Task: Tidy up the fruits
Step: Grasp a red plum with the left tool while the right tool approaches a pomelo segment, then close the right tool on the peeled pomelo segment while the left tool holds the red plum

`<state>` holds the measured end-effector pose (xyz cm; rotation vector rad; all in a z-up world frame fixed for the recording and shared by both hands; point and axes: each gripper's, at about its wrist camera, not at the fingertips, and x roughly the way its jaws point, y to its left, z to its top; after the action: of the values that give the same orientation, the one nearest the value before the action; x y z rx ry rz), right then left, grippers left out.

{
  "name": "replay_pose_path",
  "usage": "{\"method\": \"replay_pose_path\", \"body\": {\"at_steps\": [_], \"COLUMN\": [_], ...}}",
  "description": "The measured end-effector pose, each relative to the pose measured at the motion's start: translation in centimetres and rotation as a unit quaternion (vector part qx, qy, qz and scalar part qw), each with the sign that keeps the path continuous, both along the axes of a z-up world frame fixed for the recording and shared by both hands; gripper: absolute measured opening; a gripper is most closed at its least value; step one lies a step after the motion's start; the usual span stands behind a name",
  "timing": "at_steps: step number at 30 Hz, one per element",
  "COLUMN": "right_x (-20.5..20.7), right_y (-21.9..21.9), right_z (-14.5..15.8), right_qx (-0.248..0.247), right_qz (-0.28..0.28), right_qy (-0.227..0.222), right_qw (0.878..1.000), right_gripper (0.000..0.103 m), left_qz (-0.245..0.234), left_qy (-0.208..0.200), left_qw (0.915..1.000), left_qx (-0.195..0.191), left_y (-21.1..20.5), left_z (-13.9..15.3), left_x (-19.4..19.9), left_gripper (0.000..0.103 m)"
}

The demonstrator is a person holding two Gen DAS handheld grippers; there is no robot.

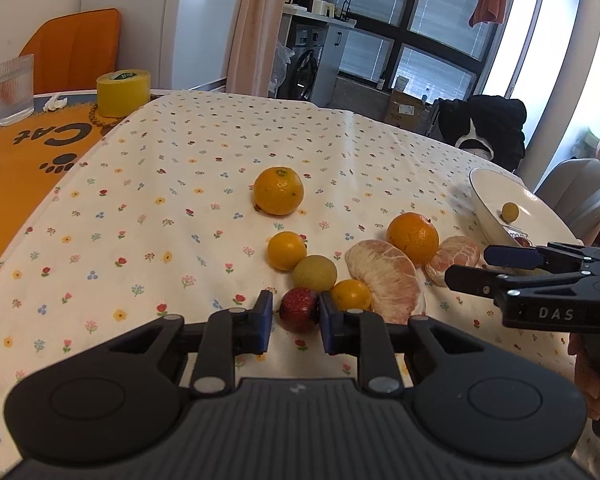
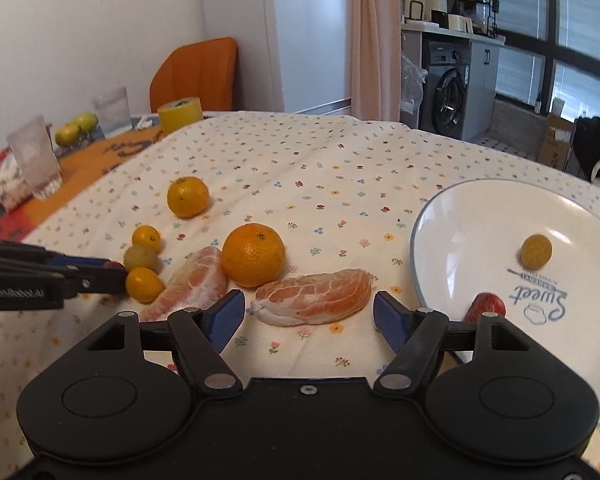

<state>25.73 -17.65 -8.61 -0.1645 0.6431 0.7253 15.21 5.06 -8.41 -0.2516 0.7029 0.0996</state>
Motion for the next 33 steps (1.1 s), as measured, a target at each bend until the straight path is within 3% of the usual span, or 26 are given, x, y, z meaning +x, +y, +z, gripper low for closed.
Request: {"method": "replay_pose_path", "body": {"at_steps": [13, 21, 33], "right_x": [-0.3, -1.6, -1.5], "right_y": [0.7, 1.0, 1.6], "right_z": [-0.1, 0.3, -0.1], "right_qx": [-0.019, -0.007, -0.033], "right_qz": [0.005, 0.031, 0.057], "right_qy": [-0.012, 0.012, -0.007], "right_qw": [1.0, 0.999, 0.998], "right_gripper": [0.059, 0.05, 0.069], "left_qz": [0.006, 0.008, 0.01], "left_qy": [-0.015, -0.02, -0.024], "left_qw": [0.9999, 0.9998, 0.9996], "left_qx": [-0.004, -0.006, -0.007], "left_y": [0.4, 0.7, 0.9], "left_z": [0.7, 0.9, 0.9], "left_x": [-0.7, -1.2, -1.5], "left_gripper": [0.022, 0.022, 0.021]}}
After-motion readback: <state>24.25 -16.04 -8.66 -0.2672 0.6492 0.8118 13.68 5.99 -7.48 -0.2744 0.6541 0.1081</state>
